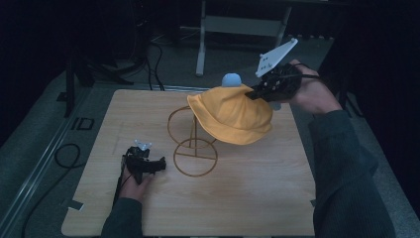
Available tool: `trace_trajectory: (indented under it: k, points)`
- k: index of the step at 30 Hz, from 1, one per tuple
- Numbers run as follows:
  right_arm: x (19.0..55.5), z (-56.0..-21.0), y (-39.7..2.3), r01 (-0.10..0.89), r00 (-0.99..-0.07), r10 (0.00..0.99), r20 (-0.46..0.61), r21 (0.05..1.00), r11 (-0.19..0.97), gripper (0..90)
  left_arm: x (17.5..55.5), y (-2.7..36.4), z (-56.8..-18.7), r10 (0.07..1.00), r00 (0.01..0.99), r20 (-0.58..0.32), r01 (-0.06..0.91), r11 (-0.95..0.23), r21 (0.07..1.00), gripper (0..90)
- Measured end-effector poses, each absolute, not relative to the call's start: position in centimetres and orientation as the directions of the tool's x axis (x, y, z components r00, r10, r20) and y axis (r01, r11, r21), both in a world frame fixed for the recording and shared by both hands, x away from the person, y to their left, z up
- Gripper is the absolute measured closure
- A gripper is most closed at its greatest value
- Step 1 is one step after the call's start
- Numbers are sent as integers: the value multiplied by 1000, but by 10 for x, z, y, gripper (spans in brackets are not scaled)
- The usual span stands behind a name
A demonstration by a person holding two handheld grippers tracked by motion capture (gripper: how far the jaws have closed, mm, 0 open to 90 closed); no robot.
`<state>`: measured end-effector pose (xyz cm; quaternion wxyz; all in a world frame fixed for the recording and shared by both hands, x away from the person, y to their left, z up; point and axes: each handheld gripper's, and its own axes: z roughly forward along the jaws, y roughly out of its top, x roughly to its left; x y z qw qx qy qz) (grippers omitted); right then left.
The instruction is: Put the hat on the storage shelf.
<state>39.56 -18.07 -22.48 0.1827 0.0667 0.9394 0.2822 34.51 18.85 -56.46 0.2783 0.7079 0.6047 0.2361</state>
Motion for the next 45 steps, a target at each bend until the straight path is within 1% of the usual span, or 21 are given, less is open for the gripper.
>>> trace_trajectory:
  k: [18,33,45]
  points:
    - [398,-231,-152,-9,-936,189,-298,554,833,841,345,188,-564,988,157,-3,726,-113,679,0]
    - [405,-239,-121,-7,-936,190,-296,556,831,838,345,189,-564,987,159,-1,726,-116,678,0]
    - [405,-243,-81,-36,-940,151,-307,527,849,825,345,189,-564,987,158,-2,727,-115,677,0]
